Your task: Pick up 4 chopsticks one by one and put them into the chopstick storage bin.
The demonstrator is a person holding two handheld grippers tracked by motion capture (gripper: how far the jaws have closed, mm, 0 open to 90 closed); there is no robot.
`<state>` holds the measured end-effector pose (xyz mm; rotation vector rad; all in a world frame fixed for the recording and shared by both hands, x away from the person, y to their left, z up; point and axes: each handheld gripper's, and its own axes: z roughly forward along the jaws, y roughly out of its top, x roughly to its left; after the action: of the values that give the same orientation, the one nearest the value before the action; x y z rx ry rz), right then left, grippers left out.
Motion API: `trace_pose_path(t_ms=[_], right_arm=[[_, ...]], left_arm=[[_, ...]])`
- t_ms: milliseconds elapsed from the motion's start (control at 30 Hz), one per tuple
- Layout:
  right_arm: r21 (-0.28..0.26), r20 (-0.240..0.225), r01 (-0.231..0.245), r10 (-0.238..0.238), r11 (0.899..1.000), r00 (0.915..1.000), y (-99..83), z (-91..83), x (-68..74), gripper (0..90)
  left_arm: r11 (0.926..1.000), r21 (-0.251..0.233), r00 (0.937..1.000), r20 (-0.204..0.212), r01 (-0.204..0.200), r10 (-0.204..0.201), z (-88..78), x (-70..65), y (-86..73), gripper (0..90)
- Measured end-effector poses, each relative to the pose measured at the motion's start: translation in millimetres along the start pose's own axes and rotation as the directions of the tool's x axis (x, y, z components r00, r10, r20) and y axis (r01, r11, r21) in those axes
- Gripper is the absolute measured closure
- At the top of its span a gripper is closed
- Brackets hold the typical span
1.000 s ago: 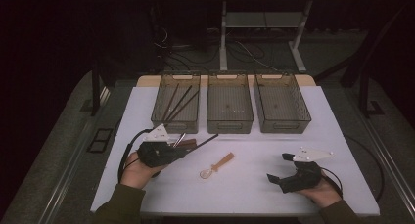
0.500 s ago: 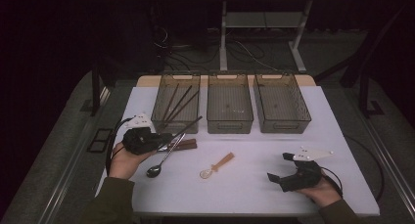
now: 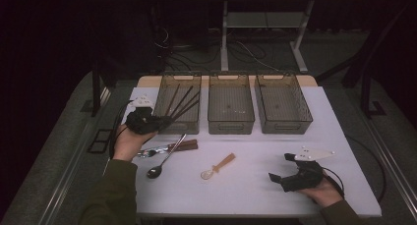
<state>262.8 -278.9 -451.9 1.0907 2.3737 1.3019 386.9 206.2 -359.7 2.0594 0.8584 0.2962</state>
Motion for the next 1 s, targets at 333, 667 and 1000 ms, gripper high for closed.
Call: trace_pose_path(t_ms=[333,667,1000], right_arm=[[-0.006,-0.004,-0.006,0.006,1.0,1.0,-0.2,-1.4,-0.6,2.2],[-0.014,-0.009,-0.008,0.008,1.0,0.9999,0.2,-3.0,0.1,2.2],[-0.027,-0.009,0.007,-0.007,1.0,0.9999,1.2,-4.5,1.4,2.2]], left_arm=[[0.9997,0.003,0.9983,-0.052,0.026,-0.025,21.1,21.8,33.7,86.1],[0.996,-0.002,0.9891,-0.118,0.089,-0.089,48.1,45.1,49.3,86.1],[0.9891,0.061,0.9768,-0.177,0.134,-0.121,77.8,57.4,45.2,86.0]])
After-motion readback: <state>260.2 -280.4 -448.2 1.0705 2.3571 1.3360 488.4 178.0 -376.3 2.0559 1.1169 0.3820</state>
